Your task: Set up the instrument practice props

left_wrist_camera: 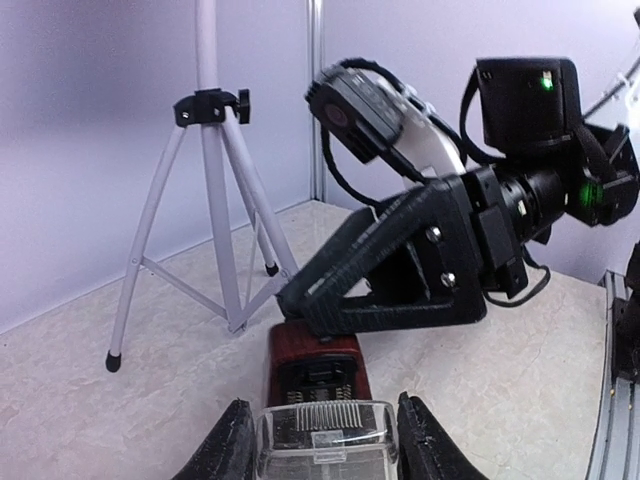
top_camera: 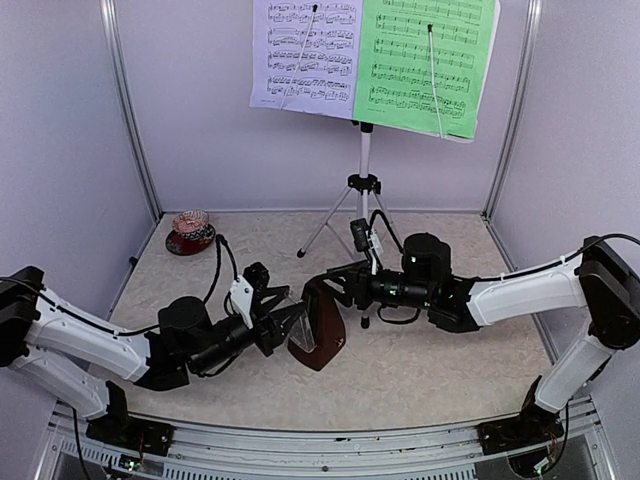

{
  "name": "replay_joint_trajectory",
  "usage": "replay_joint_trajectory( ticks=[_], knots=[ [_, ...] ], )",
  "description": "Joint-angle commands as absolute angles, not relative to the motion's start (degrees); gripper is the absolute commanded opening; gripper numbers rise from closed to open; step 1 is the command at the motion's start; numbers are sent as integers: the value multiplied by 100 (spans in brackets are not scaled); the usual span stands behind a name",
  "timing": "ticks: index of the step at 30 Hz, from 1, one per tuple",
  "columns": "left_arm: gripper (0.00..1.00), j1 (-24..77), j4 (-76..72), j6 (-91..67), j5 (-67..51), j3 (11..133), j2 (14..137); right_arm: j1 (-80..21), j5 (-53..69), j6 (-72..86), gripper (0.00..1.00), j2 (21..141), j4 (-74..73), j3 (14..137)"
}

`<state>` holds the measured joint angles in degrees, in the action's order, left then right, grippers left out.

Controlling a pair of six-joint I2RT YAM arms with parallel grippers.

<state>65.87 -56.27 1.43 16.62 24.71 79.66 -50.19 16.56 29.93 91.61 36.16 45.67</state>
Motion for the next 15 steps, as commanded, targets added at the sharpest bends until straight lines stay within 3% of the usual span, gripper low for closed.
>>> replay_joint_trajectory(
  ticks=[1,8,15],
  knots=[
    [21,6338,-4740,-344,1874,2424,7056,-4803,1502,2672,50,9536,2163,4265],
    [21,5648,-2709,-1355,1906,2600,6373,-4808,1830,2518,55,9456,2331,4409],
    [21,4598,-2083,-2082,1176,2656,6825,-4803,2233,2333,58,9583,2539,4708]
  ],
)
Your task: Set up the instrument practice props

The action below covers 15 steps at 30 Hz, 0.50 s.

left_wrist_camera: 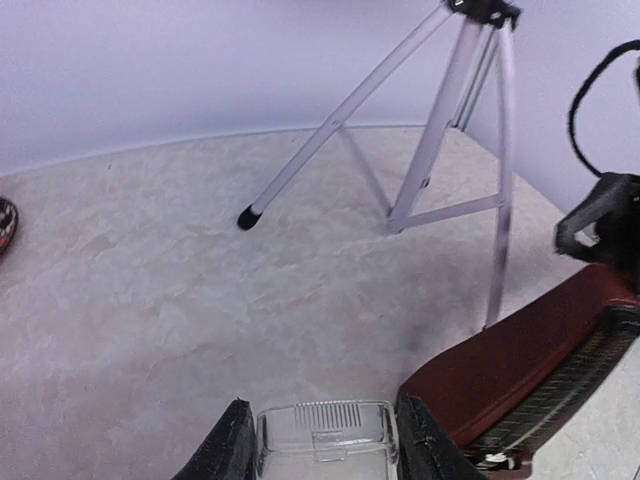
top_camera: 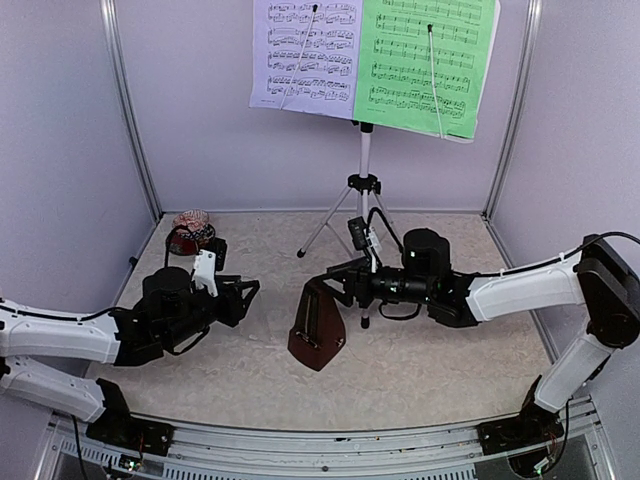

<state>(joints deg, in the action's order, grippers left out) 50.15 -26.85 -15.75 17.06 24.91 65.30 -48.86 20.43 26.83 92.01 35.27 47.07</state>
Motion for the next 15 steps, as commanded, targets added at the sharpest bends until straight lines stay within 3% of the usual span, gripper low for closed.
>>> replay_joint_trajectory(
  ticks=[1,15],
  knots=[
    [21,4509,-2073,-2083,1080,2680,6948,-4804,2290,2327,58,9627,2570,4764],
    [23,4018,-2258,-1971,832,3422,8866,-4809,2102,2106,70,9055,2211,4927]
  ],
)
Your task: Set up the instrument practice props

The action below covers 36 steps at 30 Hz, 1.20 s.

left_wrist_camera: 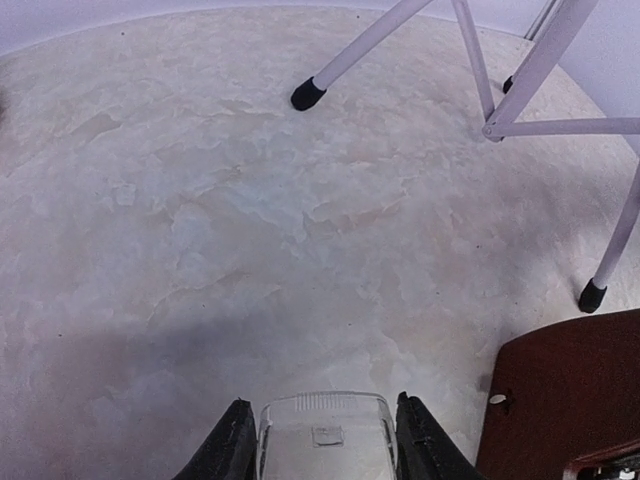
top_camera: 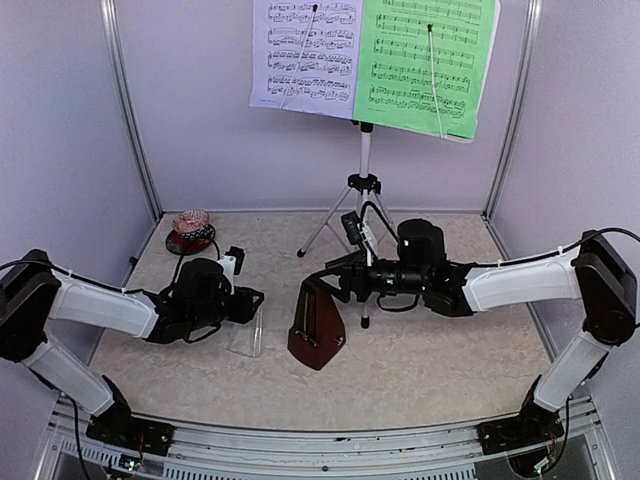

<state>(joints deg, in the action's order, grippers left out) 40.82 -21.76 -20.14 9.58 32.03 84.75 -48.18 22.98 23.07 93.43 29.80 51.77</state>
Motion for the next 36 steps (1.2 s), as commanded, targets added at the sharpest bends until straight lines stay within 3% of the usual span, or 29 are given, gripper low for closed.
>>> replay_joint_trajectory(
  ticks=[1,5,10,12,26,31,36],
  knots=[
    [23,4017,-2259,-1964,847,3464,8962,-4805,2023,2116,71,8953,2161,4831],
    [28,3970,-2270,-1980,868,3524,9205,-4807,1716,2214,74,8459,2006,4240],
    [57,3938,-2256,-2018,883,3487,9174,-4800,1524,2413,77,8078,1926,3649],
    [62,3942,-2323,-2027,869,3436,9064,-4807,1475,2467,81,8060,1960,3518],
    [63,4275,-2903,-1960,626,3291,8960,-4807,1810,2298,85,8523,2102,4588],
    [63,4425,-3105,-1946,559,3168,8949,-4808,1968,2362,97,8137,2066,4447],
    [62,4607,-3449,-1885,467,2796,8684,-4801,2027,2445,96,7540,1969,3857]
  ],
)
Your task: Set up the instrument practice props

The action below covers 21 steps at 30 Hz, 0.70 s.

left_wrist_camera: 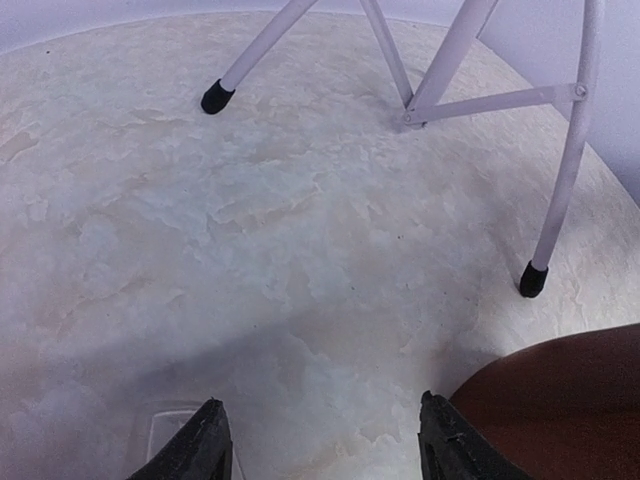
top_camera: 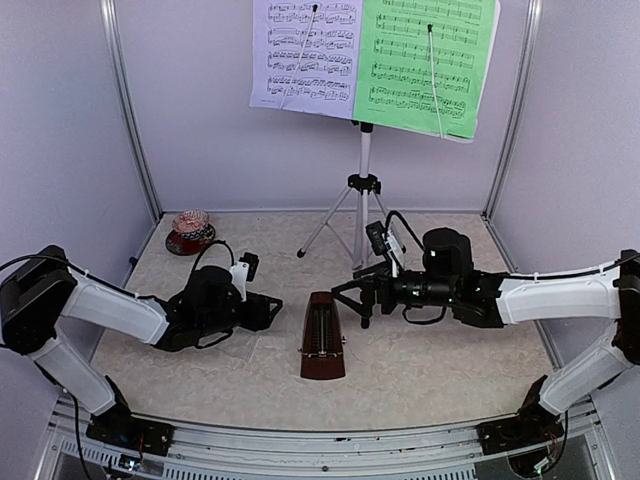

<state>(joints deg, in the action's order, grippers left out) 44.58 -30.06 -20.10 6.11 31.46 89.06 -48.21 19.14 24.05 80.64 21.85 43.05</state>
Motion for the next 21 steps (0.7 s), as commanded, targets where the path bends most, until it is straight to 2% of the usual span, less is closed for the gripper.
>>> replay_joint_trajectory(
  ticks=[1,5,9,15,21],
  knots=[
    [61,4647,-3591,-1865,427,2661,8588,-4805,2041,2462,95,7399,1982,3664],
    [57,4836,-4058,-1828,300,2192,8250,-4846,2149,2592,86,7324,2210,2722],
    [55,5058,-4210,-1881,354,2045,8236,-5083,2066,2722,80,7803,2676,2249],
    [53,5159,-4356,-2048,446,2034,8401,-5623,1687,2438,76,9131,2839,2765],
    [49,5194,-4420,-2083,459,2022,8482,-5813,1489,2767,71,9905,3320,3185]
  ],
)
